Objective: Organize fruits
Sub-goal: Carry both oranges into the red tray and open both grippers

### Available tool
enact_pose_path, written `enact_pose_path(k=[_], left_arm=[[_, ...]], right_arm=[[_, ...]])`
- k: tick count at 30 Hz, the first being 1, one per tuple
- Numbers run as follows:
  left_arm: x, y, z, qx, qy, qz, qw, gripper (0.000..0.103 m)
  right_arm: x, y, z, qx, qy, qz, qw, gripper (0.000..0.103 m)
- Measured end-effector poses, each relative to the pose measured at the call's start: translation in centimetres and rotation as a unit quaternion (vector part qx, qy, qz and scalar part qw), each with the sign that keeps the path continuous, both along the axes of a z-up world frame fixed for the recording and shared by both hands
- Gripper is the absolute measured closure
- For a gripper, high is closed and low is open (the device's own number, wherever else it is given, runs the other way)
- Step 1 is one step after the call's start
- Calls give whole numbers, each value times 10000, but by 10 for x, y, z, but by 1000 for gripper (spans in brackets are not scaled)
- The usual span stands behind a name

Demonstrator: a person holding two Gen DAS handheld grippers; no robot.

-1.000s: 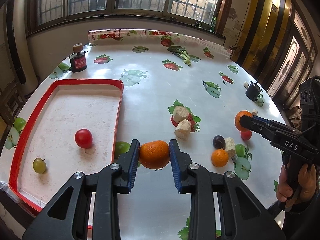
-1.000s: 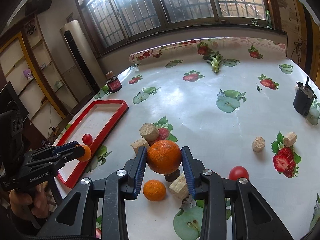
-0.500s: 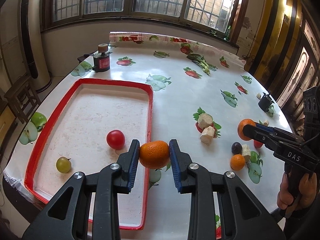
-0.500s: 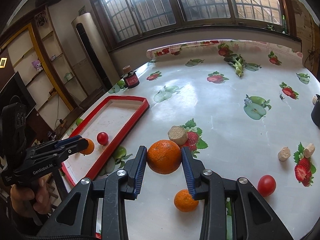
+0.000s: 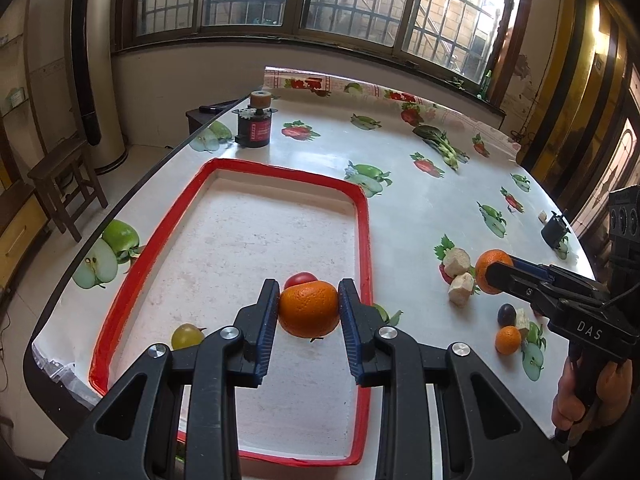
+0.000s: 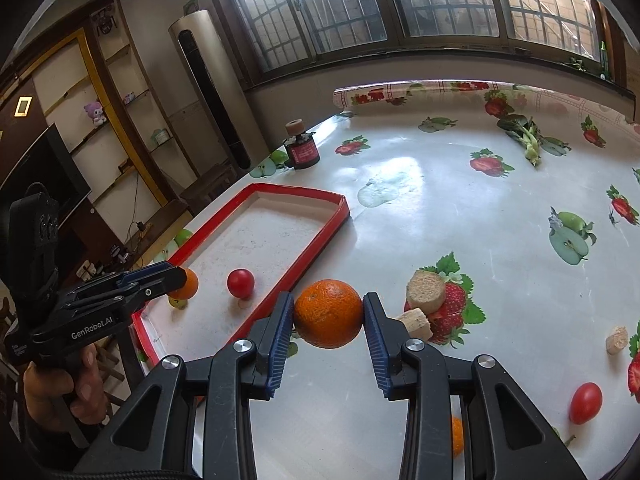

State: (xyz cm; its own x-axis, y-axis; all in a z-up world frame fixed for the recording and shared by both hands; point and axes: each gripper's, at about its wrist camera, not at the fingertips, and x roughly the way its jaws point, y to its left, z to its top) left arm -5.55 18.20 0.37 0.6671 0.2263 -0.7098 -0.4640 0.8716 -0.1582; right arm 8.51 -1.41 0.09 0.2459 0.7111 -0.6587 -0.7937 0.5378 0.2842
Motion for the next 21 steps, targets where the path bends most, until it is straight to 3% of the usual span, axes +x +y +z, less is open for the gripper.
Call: enact_pose_path(k=[12, 21], left_arm=[[-7, 44, -10, -43, 111, 429, 9990, 76], [9, 72, -30, -107, 368, 573, 9976, 75]], right_arm=[[-1, 68, 1, 46, 63, 439, 9990, 67], [4, 131, -16, -226, 92, 767, 9968, 67]])
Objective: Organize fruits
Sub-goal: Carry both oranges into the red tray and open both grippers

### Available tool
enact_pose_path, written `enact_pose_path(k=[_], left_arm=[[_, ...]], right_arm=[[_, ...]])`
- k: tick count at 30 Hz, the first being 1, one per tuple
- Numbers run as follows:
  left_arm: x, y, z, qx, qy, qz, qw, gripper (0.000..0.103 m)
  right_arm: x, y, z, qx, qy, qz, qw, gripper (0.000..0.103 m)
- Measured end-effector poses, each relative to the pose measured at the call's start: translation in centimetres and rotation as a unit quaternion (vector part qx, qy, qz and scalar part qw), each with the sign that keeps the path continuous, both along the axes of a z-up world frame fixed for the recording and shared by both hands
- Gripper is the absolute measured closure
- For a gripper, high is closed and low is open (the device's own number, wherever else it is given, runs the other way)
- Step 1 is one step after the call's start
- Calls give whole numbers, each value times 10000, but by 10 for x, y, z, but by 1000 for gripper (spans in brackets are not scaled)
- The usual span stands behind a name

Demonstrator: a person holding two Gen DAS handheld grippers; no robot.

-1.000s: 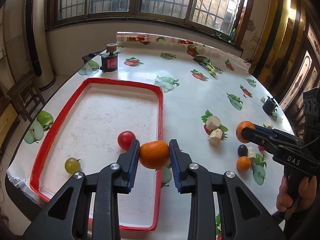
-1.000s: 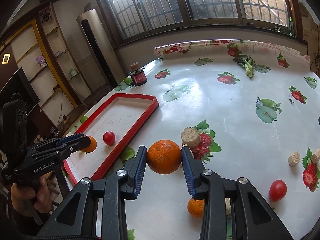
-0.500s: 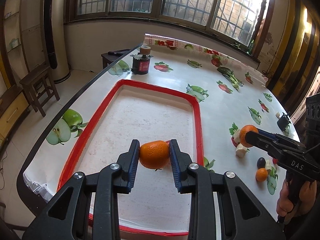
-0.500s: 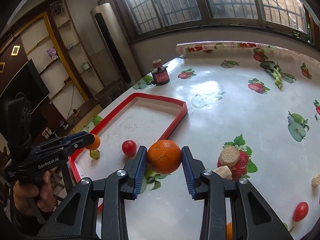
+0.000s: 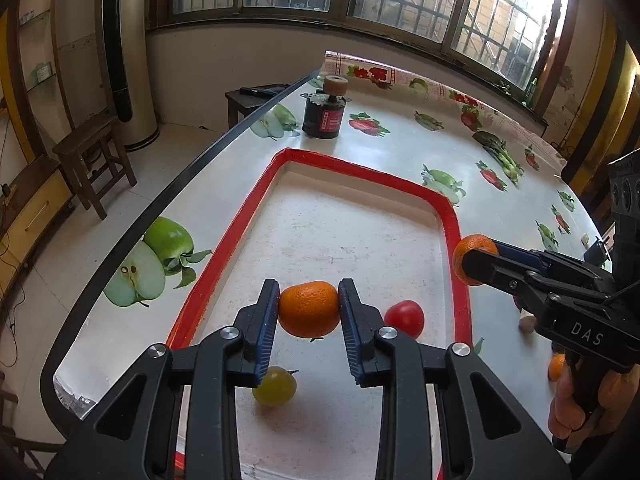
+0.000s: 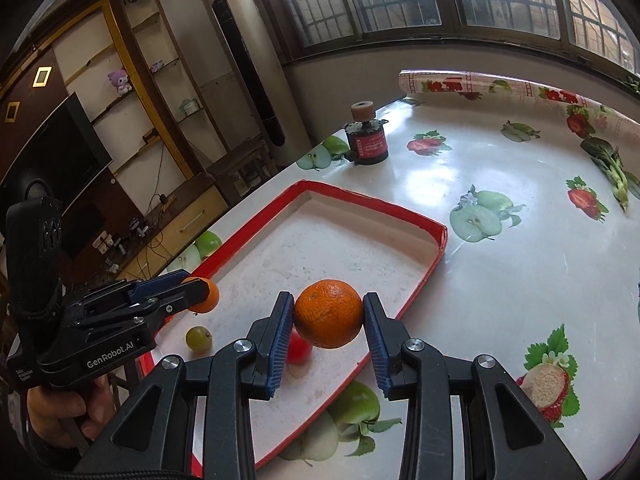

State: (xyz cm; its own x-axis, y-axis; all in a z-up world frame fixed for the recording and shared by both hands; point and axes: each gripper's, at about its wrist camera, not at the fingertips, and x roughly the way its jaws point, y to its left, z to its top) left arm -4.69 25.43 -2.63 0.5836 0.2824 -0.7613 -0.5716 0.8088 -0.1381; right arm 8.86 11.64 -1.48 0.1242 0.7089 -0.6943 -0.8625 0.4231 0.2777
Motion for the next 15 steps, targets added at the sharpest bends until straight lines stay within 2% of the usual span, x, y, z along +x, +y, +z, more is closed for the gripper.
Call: enact_pose_path(k=[7, 15], left_arm=[[8, 16, -16, -165, 141, 118, 9997, 75], [13, 14, -29, -197, 325, 124, 9992, 74]], right_arm=[[12, 34, -30, -358, 32, 78, 9993, 67], [20, 47, -51, -600, 157, 104, 9980, 65]])
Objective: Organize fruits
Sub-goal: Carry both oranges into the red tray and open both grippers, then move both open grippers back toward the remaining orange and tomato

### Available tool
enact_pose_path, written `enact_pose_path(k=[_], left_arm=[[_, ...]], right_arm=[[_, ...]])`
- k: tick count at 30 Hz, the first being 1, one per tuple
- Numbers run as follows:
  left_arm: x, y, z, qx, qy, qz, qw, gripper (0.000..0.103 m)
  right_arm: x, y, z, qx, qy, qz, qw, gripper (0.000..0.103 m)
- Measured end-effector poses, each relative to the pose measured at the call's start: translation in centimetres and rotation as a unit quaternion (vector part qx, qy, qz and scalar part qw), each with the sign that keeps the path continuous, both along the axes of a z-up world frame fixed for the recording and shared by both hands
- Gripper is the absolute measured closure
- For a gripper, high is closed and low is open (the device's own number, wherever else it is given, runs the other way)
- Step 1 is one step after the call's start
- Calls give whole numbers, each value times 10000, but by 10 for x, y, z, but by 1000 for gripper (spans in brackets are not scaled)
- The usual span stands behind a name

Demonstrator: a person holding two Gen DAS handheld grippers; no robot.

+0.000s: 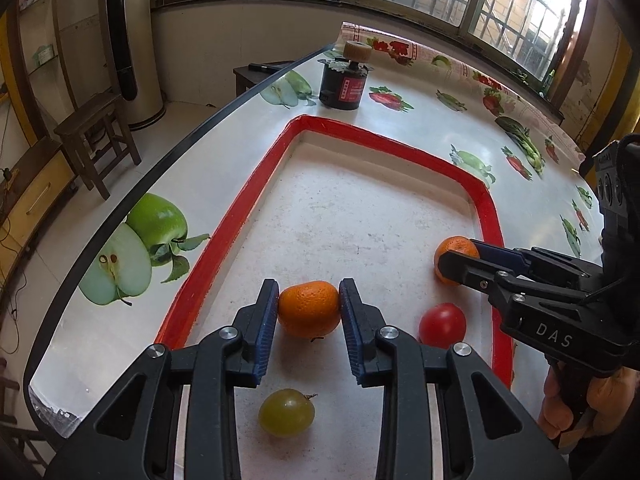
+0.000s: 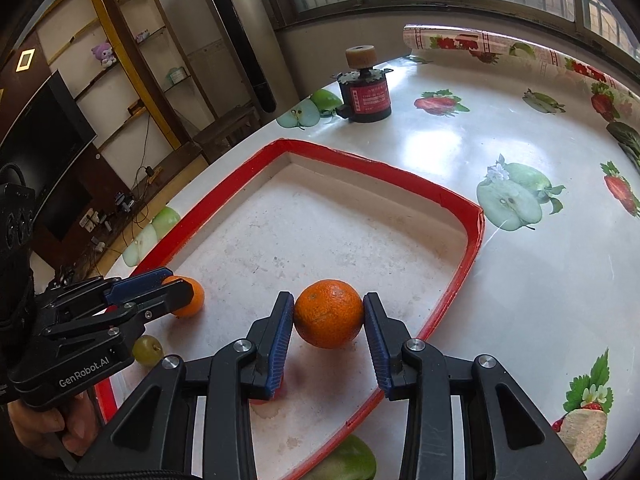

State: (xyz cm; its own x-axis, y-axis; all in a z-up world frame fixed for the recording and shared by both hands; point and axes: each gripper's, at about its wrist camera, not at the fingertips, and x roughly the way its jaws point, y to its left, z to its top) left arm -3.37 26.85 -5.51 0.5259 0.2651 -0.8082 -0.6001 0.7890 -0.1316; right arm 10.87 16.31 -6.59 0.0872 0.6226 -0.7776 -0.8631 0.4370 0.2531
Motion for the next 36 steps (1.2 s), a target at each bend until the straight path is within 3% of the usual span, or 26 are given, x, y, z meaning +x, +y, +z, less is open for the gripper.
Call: enact_pose_path(k=[4, 8, 13, 15, 17, 36], left_arm=[[-2, -1, 2, 58, 95, 106, 9999, 67], [-7, -7, 6, 192, 129, 130, 9996, 64], [-13, -15, 16, 222, 30, 129, 9997, 64], [-15, -19, 20, 230, -20, 145, 9996, 54], [-18, -23, 25, 253, -97, 168, 9995, 48], [-15, -81, 49, 314, -330, -268, 9986, 48]], right_arm=[[-2, 1, 0, -71, -83, -11, 9999, 62], [-4, -5, 10, 49, -92, -30, 9999, 45], [-10, -25, 32, 266, -177, -83, 9995, 42], [-13, -36, 40, 356, -228, -120, 9990, 38], [-16, -49, 46, 419, -247, -151, 9987, 38], [-21, -190, 68, 752, -163, -891, 9930, 36]])
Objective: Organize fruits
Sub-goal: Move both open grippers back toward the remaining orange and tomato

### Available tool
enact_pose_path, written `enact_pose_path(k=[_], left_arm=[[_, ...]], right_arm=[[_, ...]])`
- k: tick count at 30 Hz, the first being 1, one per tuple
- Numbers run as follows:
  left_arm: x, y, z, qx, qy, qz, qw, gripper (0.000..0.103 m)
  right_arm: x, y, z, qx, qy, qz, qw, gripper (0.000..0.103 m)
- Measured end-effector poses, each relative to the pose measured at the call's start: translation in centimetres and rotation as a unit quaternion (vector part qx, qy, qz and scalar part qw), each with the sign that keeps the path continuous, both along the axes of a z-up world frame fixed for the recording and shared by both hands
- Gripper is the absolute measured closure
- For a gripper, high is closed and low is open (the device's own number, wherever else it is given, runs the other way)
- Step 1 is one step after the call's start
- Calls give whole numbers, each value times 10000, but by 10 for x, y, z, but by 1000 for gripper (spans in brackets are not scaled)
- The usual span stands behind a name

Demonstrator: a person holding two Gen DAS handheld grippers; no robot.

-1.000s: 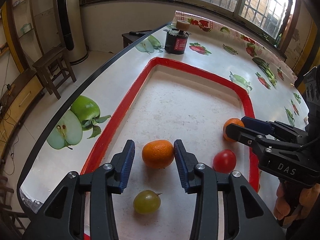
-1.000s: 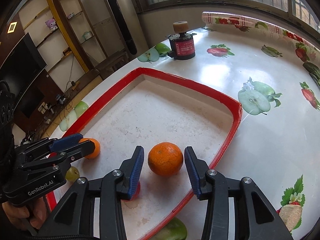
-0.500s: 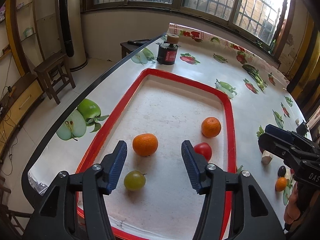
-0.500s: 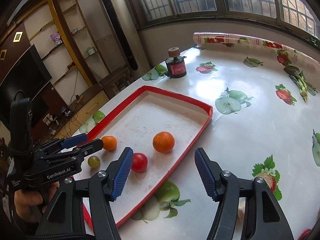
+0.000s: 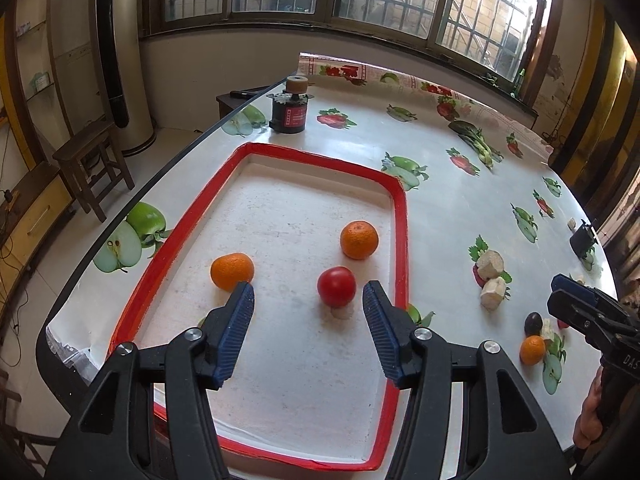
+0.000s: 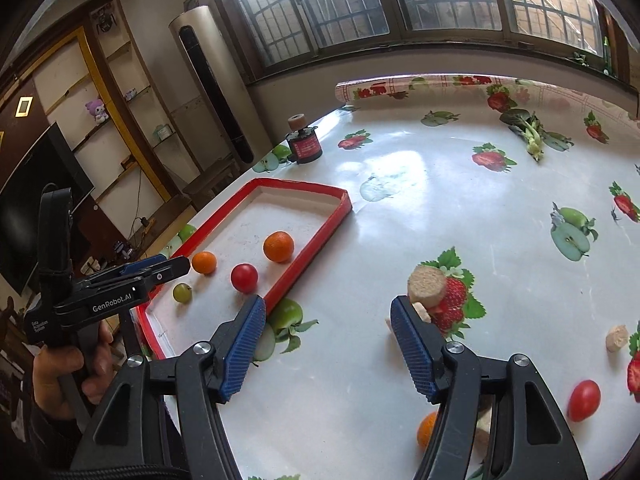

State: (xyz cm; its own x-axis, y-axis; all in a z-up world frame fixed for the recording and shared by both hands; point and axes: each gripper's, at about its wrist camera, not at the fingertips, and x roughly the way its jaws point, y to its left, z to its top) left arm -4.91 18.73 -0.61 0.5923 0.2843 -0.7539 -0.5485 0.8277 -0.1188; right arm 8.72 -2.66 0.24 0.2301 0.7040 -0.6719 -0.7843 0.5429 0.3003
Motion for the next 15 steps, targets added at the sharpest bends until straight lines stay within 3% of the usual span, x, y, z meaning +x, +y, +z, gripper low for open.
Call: enact_pose_path(k=[15], left_arm=[[19, -56, 4, -40, -46, -634, 9980, 48]], right_arm=[[13, -101, -13, 18, 151, -1009, 9948, 36]])
